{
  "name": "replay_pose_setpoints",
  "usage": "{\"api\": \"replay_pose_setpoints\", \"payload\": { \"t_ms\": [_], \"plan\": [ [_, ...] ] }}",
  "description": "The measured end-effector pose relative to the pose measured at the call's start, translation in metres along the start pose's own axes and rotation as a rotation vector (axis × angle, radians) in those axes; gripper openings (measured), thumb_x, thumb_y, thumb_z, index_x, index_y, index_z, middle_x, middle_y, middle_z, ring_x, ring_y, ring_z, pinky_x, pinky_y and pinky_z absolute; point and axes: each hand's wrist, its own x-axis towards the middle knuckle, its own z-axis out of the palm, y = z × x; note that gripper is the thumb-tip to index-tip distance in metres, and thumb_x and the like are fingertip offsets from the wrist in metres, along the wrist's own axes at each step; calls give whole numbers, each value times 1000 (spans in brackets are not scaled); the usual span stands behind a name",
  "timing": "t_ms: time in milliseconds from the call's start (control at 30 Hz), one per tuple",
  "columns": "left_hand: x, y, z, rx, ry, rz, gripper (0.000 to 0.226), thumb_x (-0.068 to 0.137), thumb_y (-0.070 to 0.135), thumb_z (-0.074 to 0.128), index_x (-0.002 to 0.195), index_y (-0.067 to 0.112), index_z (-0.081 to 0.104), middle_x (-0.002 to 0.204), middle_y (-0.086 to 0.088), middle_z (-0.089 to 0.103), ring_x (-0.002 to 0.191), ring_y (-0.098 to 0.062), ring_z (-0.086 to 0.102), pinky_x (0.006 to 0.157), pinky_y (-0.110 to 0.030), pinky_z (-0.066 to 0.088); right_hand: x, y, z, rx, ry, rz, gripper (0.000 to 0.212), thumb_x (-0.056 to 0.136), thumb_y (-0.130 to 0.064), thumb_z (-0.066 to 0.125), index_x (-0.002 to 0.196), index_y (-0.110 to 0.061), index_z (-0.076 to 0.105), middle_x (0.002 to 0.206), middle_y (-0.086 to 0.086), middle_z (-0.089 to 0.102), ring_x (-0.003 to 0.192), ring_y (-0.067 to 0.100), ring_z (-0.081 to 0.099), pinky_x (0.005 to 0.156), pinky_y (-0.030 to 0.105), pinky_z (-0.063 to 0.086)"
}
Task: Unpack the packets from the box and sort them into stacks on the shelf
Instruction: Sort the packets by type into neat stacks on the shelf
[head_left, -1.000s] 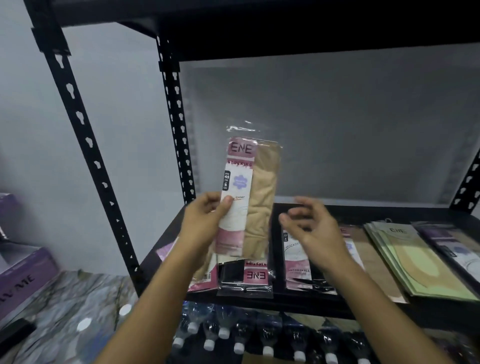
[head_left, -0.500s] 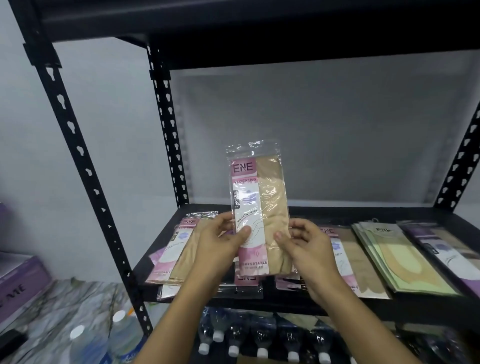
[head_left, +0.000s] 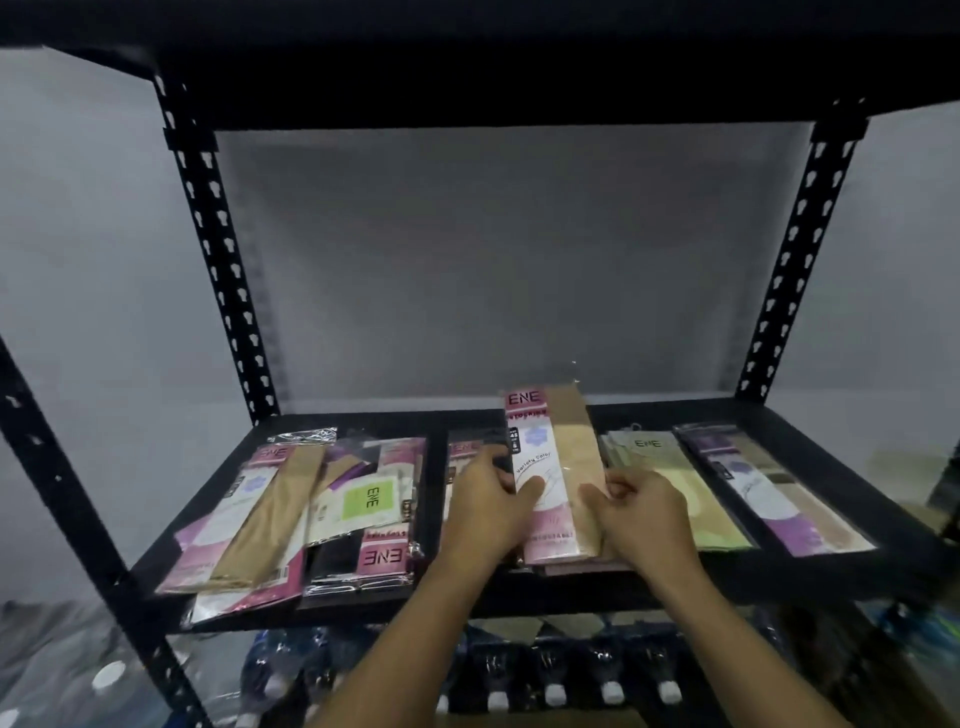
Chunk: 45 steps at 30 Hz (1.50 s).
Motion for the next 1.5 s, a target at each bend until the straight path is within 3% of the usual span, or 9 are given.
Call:
{"api": "replay_pose_setpoints", "payload": {
  "t_ms": [100,167,367,500,667,833,1067,1267,1500],
  "plan": [
    [4,-2,26,199,-3,16,36,84,38,68,116,23,60,89,9,67,89,-11,61,80,-34,51,9,18,-7,-76,12,38,34,82,-18,72,110,1,67,96,12,71,74,13,52,61,11,32],
    [5,-3,37,345,4,24,34,86,44,63,114,26,62,98,6,68,106,-17,52,93,-41,43,13,26,-9,-128,11,48,34,83,-19,71,110,-1,65,86,8,65,74,16,52,67,19,36],
    [7,-5,54,625,18,88,37,90,49,56,113,22,66,105,3,70,117,-22,45,95,-39,34,22,41,-6,-256,-57,48,28,86,-24,67,106,-4,66,98,11,67,78,19,57,70,21,41],
    [7,-7,58,730,20,137,39,91,50,54,114,21,67,110,2,69,117,-21,47,94,-39,36,24,48,-2,-282,-81,54,30,87,-24,65,109,-2,66,106,13,66,93,24,63,76,23,46],
    [10,-10,54,717,25,174,41,89,52,54,116,22,66,116,2,66,116,-21,48,96,-40,39,24,49,-2,-327,-55,16,30,88,-26,63,107,-3,68,108,12,63,88,22,61,71,22,44],
    [14,-19,32,498,75,188,36,87,52,58,108,24,68,101,6,69,100,-16,59,88,-41,51,19,40,-6,-429,21,-51,36,92,-36,55,117,-12,63,117,5,60,114,24,43,89,37,45],
    [4,-46,-41,425,207,160,33,86,44,61,112,24,66,102,7,68,99,-16,58,90,-42,49,-7,5,29,-337,28,-154,26,89,-38,59,106,-21,67,107,-3,65,110,22,45,90,39,36],
    [-9,-80,-126,441,345,50,29,85,40,64,111,27,64,101,9,65,95,-14,58,89,-42,49,-29,-42,86,-196,-79,-266,23,87,-35,61,103,-20,68,94,-6,66,102,18,49,87,35,39],
    [-22,-122,-211,569,467,-142,42,83,43,63,120,21,60,118,-2,61,113,-26,52,93,-45,46,-54,-91,150,-85,-313,-301,31,87,-32,62,110,-11,65,96,0,65,92,15,58,78,27,48]
  ]
}}
